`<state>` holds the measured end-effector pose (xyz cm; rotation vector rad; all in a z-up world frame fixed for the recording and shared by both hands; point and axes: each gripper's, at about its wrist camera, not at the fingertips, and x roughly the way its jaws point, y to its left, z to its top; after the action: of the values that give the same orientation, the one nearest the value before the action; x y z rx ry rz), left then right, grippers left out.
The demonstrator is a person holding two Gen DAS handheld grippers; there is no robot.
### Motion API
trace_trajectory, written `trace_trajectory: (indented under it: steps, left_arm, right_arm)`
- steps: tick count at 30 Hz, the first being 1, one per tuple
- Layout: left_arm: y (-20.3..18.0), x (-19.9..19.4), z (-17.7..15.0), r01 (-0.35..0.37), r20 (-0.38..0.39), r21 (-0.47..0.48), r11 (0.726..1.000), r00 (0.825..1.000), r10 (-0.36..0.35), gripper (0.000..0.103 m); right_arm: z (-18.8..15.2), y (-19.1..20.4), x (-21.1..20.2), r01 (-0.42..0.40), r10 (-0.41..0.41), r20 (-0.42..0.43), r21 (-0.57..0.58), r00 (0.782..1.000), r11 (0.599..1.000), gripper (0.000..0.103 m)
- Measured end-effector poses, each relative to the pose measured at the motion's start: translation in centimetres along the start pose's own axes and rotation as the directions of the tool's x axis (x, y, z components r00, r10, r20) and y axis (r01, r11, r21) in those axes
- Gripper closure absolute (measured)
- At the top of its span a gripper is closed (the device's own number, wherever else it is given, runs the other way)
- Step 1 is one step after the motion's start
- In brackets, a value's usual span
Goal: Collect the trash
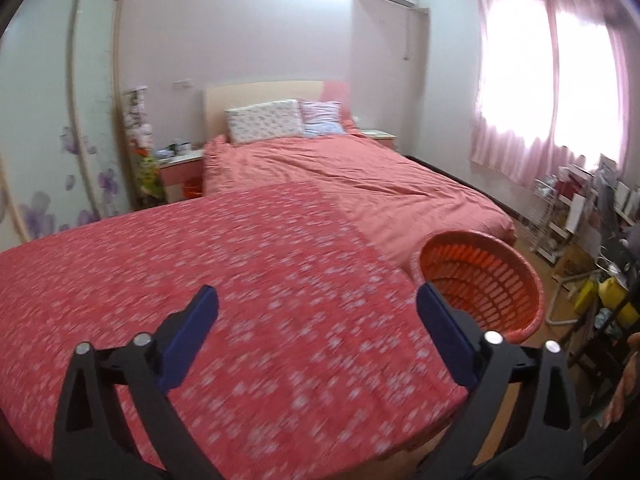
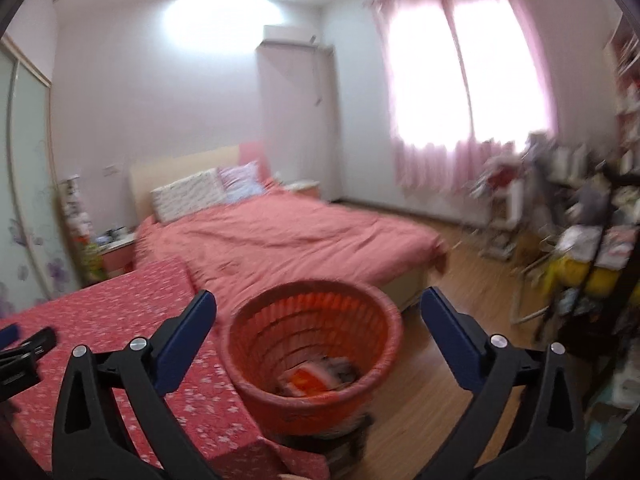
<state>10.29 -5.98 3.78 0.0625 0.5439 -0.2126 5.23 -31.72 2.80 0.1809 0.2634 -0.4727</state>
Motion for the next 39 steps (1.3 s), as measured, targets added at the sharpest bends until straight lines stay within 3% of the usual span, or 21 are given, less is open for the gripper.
trace_trajectory:
  steps: [4, 9, 11, 24, 39]
  left_arm:
    - [1.8, -3.1, -2.4, -0.059, 0.005, -0.055, 0.997, 0.998, 0.059, 0.004]
    - [2.7, -5.7, -5.2, -0.181, 0.035, -0.094, 0.979, 0.982, 0.185, 0.004]
    - [2.9, -6.3, -5.9, -0.197, 0.038, -0.101, 0.975, 0.979, 0.201, 0.004]
    - [4.2, -6.5, -9.3, -0.188, -0.036, -0.161, 0.969, 0.982, 0.185, 0.004]
    - [3.8, -5.8, -10.4, -0.193, -0.069, -0.158, 0.968, 0.981, 0.184, 0.004]
  right_arm:
    - [-1.1, 1.1, -3.7, 0.141, -0.139, 0.107, -0.016, 0.985, 0.990, 0.002]
    - [-2.4, 2.0, -5.7, 0.097, -0.091, 0.095, -0.065, 0.991, 0.993, 0.002]
    - [-2.8, 2.5, -6.0, 0.083, -0.075, 0.082, -0.096, 0.994, 0.992, 0.002]
    - [-5.4, 3.8, -6.5, 0.022, -0.031, -0.075, -0.117, 0.997, 0.993, 0.002]
    - [-7.2, 5.2, -6.2, 0.019, -0.043, -0.155, -0.151, 0.987, 0.988, 0.002]
